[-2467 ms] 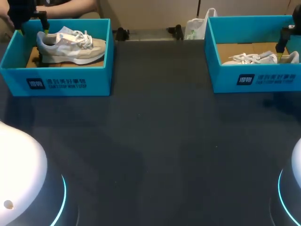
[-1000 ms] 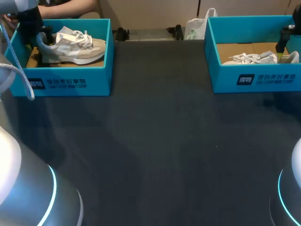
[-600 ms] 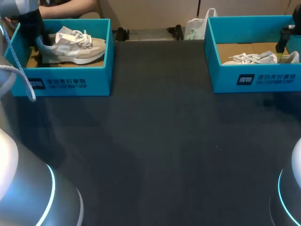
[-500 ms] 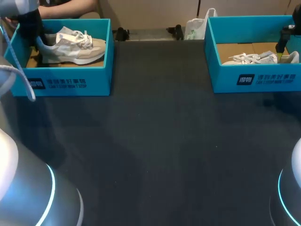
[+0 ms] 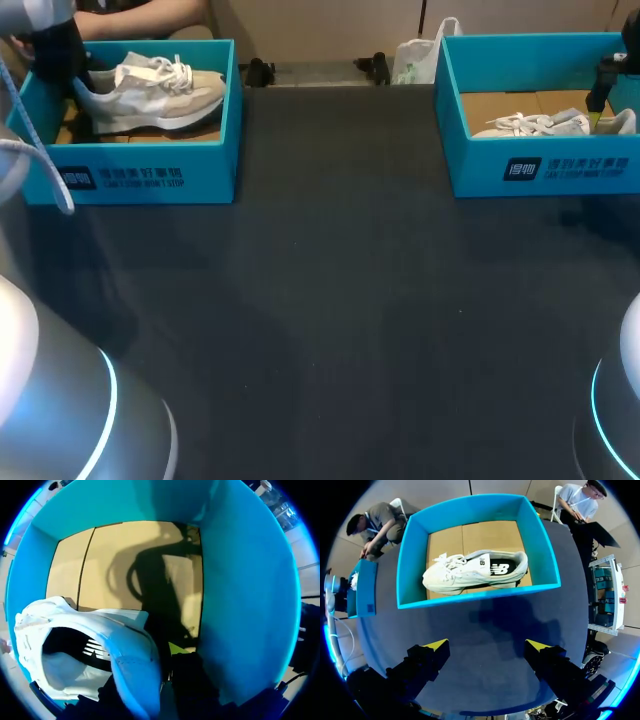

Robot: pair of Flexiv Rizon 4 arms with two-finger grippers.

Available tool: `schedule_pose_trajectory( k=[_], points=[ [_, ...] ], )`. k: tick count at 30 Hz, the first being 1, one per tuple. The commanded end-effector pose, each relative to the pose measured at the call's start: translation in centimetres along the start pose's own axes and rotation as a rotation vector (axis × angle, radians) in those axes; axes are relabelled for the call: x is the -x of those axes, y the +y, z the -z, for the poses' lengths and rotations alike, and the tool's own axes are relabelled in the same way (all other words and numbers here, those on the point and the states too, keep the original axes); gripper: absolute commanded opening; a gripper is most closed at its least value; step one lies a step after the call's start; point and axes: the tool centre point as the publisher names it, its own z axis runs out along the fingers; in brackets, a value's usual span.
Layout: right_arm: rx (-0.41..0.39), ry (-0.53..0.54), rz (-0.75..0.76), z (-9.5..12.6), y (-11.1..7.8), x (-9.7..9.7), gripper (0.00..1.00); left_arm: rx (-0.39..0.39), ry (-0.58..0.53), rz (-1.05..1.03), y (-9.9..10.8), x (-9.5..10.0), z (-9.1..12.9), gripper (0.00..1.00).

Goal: Take the shoe out of the shoebox, open the shoe tongue, remove and reinsert the insole, then place the shoe into the shoebox

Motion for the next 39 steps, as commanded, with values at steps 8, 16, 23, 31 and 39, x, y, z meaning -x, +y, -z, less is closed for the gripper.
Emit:
schedule_pose_trajectory(
  k=[8,16,23,31,39],
  points=[
    [0.002,0.000,0.000,0.0,-0.1,0.0,1.00,0.036,-0.038,0.006,-0.4,-0.6,6.3,0.00],
    [0.002,0.000,0.000,0.0,-0.1,0.0,1.00,0.117,-0.022,0.017,-2.1,0.2,12.1,0.00],
    [0.002,0.000,0.000,0.0,-0.1,0.0,1.00,0.149,-0.001,0.044,-4.9,0.8,16.8,0.00],
    [0.002,0.000,0.000,0.0,-0.1,0.0,1.00,0.191,0.022,0.063,-10.7,2.2,21.8,0.00],
    [0.002,0.000,0.000,0.0,-0.1,0.0,1.00,0.237,0.021,0.085,-12.5,2.6,23.2,0.00]
  ],
)
